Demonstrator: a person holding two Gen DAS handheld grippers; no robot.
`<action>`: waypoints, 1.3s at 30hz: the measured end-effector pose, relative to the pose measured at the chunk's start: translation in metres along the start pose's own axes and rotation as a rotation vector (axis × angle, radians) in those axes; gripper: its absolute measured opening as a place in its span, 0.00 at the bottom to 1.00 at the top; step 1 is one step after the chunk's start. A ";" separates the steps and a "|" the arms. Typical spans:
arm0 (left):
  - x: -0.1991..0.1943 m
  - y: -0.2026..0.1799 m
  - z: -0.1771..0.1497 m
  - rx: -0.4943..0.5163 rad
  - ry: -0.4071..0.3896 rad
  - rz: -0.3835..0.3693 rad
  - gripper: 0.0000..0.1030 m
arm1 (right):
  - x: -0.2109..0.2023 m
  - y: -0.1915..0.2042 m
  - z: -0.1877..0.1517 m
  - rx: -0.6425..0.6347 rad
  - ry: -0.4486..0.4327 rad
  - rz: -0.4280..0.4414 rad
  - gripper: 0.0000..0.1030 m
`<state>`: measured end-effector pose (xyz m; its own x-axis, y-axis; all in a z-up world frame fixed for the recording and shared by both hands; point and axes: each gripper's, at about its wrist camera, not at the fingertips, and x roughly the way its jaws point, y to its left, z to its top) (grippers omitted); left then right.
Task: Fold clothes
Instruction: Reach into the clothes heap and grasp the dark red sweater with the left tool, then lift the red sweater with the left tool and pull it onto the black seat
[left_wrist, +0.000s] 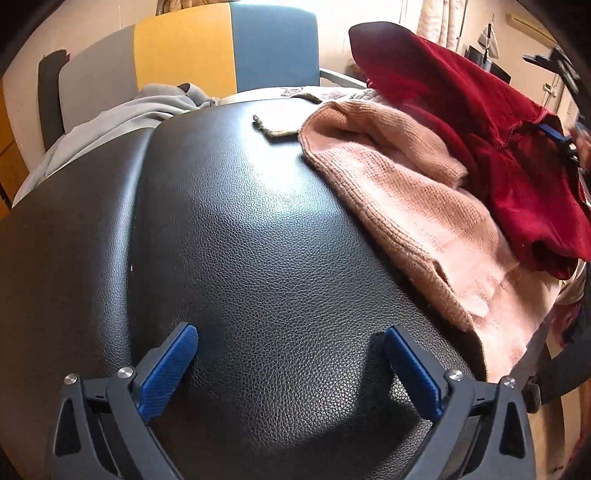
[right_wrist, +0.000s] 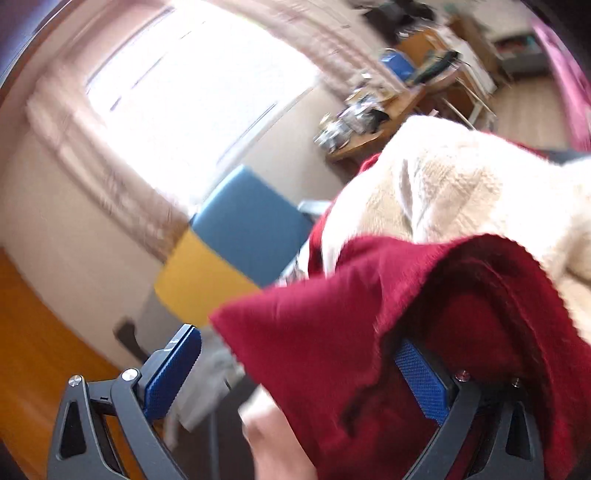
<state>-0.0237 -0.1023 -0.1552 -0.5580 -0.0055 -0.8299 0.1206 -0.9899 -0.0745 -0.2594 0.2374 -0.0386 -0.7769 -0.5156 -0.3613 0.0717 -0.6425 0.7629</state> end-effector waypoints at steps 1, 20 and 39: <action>0.001 0.000 0.001 0.000 0.001 0.001 1.00 | 0.008 -0.001 0.001 0.036 0.020 0.019 1.00; -0.035 -0.055 0.174 0.026 -0.087 -0.323 0.80 | 0.037 0.022 -0.189 -0.403 0.489 -0.007 1.00; 0.092 -0.135 0.327 -0.005 0.036 -0.452 0.54 | 0.066 -0.002 -0.230 -0.556 0.530 -0.010 1.00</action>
<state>-0.3602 -0.0151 -0.0404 -0.5267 0.4324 -0.7319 -0.1244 -0.8909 -0.4369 -0.1666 0.0747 -0.1876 -0.3859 -0.6209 -0.6823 0.4793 -0.7669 0.4269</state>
